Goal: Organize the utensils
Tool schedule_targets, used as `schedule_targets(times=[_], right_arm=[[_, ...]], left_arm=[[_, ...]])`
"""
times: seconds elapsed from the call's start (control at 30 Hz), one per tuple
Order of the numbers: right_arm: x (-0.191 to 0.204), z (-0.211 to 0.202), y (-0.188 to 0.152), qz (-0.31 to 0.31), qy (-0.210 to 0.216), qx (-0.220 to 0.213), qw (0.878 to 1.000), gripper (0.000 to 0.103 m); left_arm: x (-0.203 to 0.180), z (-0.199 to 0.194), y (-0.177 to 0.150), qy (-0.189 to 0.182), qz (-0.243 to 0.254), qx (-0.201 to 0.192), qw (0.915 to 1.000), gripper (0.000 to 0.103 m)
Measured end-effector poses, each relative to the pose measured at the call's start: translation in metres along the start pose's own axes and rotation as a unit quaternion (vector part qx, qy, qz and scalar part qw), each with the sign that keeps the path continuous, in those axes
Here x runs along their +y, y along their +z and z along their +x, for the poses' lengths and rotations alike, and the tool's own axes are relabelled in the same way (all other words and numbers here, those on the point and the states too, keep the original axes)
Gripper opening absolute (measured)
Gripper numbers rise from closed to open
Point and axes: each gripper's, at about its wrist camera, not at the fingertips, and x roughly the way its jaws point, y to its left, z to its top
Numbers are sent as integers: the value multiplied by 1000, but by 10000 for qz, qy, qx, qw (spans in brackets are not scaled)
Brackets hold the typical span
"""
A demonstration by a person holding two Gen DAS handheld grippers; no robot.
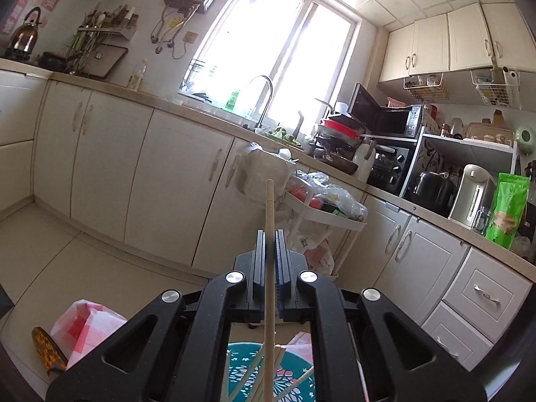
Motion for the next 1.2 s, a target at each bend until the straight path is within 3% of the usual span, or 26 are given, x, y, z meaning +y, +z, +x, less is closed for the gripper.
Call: schedule_targets(times=[0.27,0.73,0.83,0.9,0.97,1.1,1.2], right_arm=[[0,0,0,7,7,-2,10000,6],[-1,0,-1,-3,-7,-4,10000,6],[1,0,-1,-31,-43,-7,10000,6],[1,1,-1,-44,-59,-7,10000,6],[2,1,-1,-56,-73,-6,10000,6],[5,1,-1,-135,-144,21,9998,6],[15,3,1,-432,-397,107,9982,6]], left_arm=[[-4,1,-4,99,128,108,9998,5],[-8,4,-19,142,496,942,9942,7],[-5,-6,-24,181,510,1022,9933,20],[0,-20,-27,247,459,974,9939,39],[8,-39,-32,377,393,855,9949,50],[29,-86,-51,711,210,745,9945,64],[45,-116,-77,875,127,911,9919,71]])
